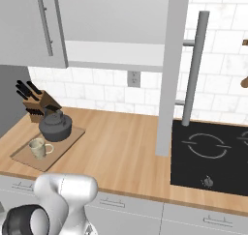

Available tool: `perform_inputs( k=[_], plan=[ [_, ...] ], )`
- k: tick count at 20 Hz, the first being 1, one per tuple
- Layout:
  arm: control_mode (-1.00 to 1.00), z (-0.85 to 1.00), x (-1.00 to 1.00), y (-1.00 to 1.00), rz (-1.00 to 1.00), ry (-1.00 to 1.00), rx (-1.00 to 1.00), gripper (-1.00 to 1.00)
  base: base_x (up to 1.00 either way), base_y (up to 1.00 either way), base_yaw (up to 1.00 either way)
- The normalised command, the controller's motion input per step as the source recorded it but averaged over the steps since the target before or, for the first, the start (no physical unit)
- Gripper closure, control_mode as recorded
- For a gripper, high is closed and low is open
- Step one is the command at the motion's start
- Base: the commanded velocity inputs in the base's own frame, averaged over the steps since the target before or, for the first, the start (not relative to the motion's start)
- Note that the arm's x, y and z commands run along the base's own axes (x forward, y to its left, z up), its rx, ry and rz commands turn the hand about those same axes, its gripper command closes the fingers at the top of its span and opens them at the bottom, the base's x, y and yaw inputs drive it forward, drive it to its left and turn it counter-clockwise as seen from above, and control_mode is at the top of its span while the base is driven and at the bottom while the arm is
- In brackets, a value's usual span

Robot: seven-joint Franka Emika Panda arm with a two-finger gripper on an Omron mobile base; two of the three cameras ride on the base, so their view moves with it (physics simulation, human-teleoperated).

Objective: Pick the kettle from the counter and place it on the tray. Then pick the mug from the cabinet and place it on the tray. Then close the cabinet doors.

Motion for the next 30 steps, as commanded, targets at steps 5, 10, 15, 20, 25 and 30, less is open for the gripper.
perform_inputs(
  k=[5, 10, 15, 20, 25, 30],
  plan=[
    [-1.0, 0.0, -0.46, -0.76, -0.17, 0.0, 0.04, -1.0, 0.0, 0.0, 0.0],
    [-1.0, 0.0, -0.33, -0.94, -0.18, -0.03, 0.14, -1.0, 0.0, 0.0, 0.0],
    [-1.0, 0.0, -0.15, -1.0, -0.16, 0.0, 0.19, -1.0, 0.0, 0.0, 0.0],
    [-1.0, 0.0, -0.02, -0.99, -0.2, 0.0, 0.08, -1.0, 0.0, 0.0, 0.0],
    [-1.0, 0.0, 0.05, -0.94, -0.29, 0.0, 0.0, -1.0, 0.0, 0.0, 0.0],
    [-1.0, 0.0, -0.21, -0.95, -0.26, -0.01, 0.02, -1.0, 0.0, 0.0, 0.0]
  ],
)
